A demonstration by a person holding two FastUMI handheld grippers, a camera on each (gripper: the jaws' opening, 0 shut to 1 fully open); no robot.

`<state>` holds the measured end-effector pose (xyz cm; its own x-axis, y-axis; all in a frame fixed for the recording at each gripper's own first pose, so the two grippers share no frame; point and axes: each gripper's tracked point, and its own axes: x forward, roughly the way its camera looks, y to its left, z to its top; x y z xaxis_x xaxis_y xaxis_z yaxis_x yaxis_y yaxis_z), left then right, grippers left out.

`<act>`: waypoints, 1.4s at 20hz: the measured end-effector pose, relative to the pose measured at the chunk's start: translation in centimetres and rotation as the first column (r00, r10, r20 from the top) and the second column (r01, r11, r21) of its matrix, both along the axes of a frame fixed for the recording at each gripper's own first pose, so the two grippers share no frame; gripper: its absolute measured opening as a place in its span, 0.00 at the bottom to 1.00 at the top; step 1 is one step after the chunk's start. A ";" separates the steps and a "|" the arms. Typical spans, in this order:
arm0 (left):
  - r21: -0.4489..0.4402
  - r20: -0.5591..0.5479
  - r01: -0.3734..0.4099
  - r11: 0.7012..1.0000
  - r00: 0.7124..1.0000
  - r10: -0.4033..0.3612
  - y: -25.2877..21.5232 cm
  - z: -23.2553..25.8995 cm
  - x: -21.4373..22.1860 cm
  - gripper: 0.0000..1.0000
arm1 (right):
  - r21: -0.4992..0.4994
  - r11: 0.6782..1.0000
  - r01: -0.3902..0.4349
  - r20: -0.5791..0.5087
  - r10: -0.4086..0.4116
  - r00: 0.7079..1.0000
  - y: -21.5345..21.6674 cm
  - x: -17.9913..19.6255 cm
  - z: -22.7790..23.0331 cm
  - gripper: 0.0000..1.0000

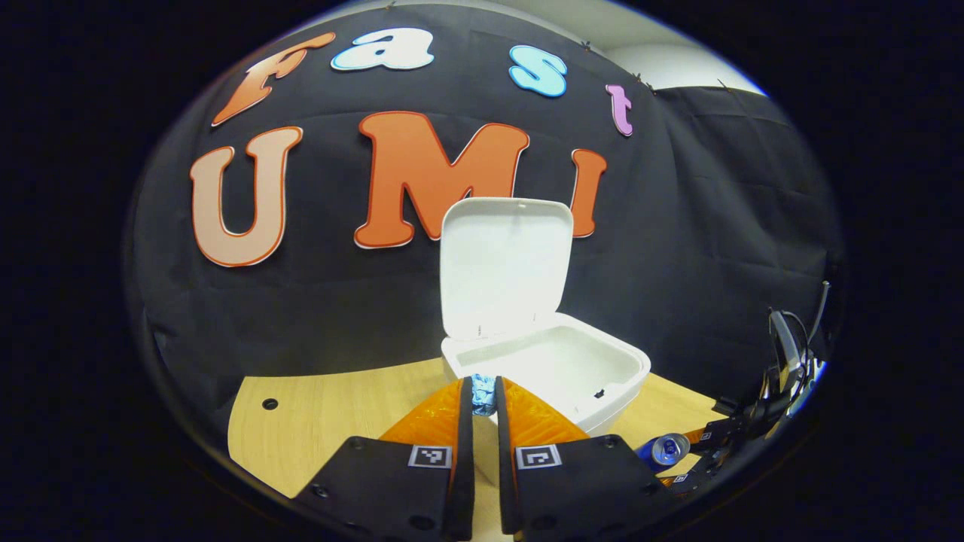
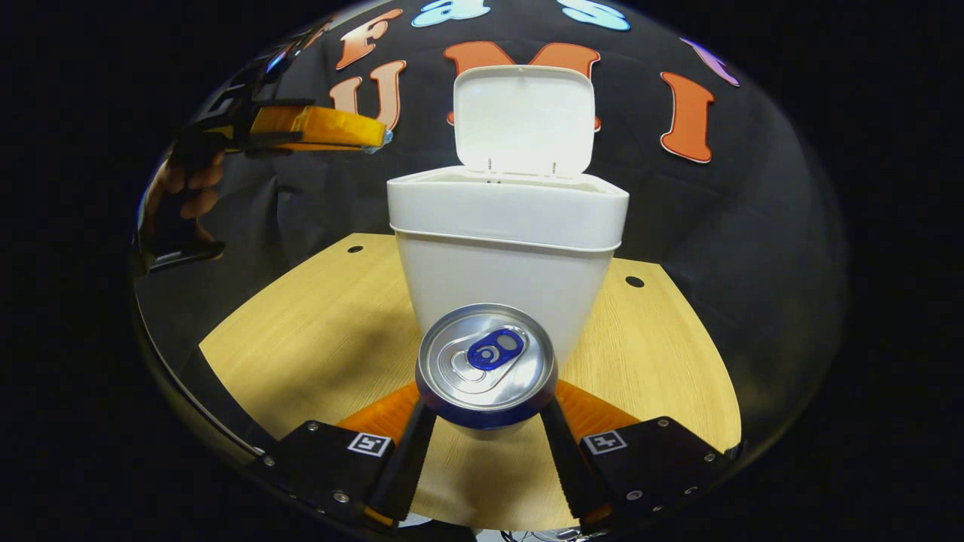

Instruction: Press the lid of the desktop garbage bin to open it, pick up the crumpled paper on the desktop and throw it into the bin, then pick up the pop can on the desktop and drop it into the bin, and finally close the garbage bin lid.

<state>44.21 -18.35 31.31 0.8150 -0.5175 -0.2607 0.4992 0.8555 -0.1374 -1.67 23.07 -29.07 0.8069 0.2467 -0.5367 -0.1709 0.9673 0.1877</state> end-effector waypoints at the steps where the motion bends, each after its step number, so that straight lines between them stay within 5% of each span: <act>1: -0.004 0.006 0.010 1.000 1.000 -0.010 -0.4 0.1 -0.1 0.15 | 0.001 1.000 0.004 0.000 -0.004 1.000 -0.4 -0.4 0.0 0.78; 12: -0.013 -0.022 0.064 0.998 0.998 -0.064 -4.9 -1.8 -0.2 0.18 | 0.013 0.997 0.072 0.029 -0.072 0.997 -3.5 -1.3 1.0 0.77; 19: 0.010 -0.040 0.054 0.998 0.998 -0.054 -5.3 -3.1 -0.5 0.30 | 0.007 0.995 0.097 0.053 -0.097 0.994 -5.5 -1.1 1.6 0.77; 20: 0.007 -0.041 0.055 0.998 0.998 -0.055 -5.4 -3.1 -0.5 0.25 | 0.009 0.995 0.099 0.055 -0.099 0.994 -5.8 -1.1 1.6 0.77; 25: 0.000 -0.039 0.062 0.998 0.997 -0.062 -5.6 -3.1 -0.9 0.38 | 0.004 0.992 0.127 0.072 -0.127 0.989 -6.9 -0.8 2.3 0.77; 28: 0.003 -0.029 0.058 0.998 0.998 -0.058 -5.2 -2.9 -1.2 0.69 | -0.002 0.991 0.137 0.099 -0.137 0.986 -7.7 -0.2 3.6 0.77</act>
<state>42.98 -23.55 28.39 0.7760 -0.5622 -0.2859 0.5436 0.8260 -0.1490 -1.84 15.38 -25.52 0.8819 0.1257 -0.4543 -0.0539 0.9844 0.1677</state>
